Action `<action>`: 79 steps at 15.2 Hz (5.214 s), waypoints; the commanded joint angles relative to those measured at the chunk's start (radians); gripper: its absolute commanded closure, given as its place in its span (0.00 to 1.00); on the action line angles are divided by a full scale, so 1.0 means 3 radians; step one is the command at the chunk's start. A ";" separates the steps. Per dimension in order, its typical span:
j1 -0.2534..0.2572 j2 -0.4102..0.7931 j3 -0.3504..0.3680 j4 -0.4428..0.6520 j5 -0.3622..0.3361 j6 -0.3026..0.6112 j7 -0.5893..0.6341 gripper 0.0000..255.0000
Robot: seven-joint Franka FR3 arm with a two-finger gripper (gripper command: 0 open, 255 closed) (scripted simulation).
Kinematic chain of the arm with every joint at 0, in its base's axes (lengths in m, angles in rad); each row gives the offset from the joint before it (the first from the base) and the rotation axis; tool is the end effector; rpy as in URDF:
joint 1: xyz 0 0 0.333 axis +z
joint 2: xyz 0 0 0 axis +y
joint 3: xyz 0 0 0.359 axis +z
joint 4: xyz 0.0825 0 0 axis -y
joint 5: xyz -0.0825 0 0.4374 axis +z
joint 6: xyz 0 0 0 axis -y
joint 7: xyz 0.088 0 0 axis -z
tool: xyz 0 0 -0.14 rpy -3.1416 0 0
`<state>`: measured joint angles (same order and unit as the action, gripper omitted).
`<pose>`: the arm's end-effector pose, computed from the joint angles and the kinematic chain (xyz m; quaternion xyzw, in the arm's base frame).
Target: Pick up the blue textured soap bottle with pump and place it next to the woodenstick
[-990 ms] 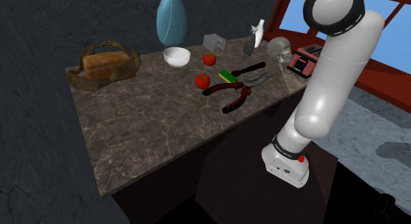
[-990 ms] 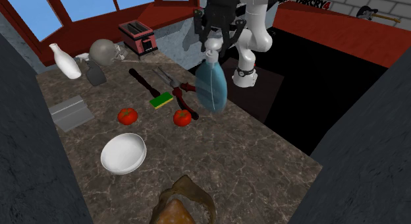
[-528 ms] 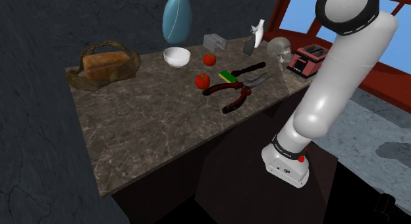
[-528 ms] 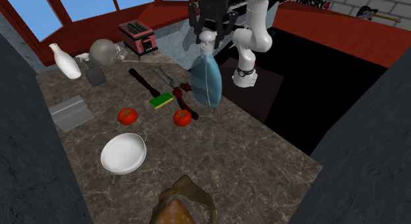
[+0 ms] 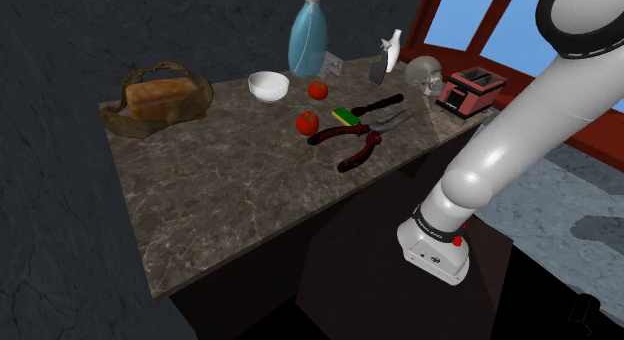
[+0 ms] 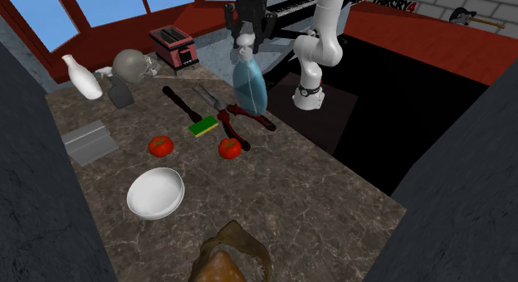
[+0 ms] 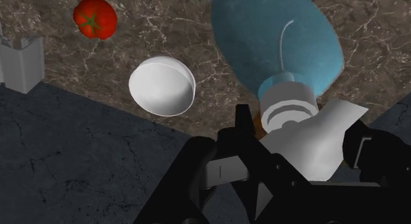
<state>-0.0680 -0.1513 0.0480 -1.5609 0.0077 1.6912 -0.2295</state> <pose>0.5694 -0.0078 0.7418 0.9847 0.1038 0.1392 0.0172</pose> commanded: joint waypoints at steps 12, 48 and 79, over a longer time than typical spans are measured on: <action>-0.0338 -0.0690 -0.0651 -0.1049 0.0080 0.0333 -0.0996 1.00; -0.1165 0.0825 -0.3055 -0.0443 0.1156 0.0456 -0.4469 1.00; -0.1588 0.1580 -0.2993 -0.0700 0.1875 0.0996 -0.5262 1.00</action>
<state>-0.5443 0.3229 -0.8497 -1.7711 0.5701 1.9896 -1.8079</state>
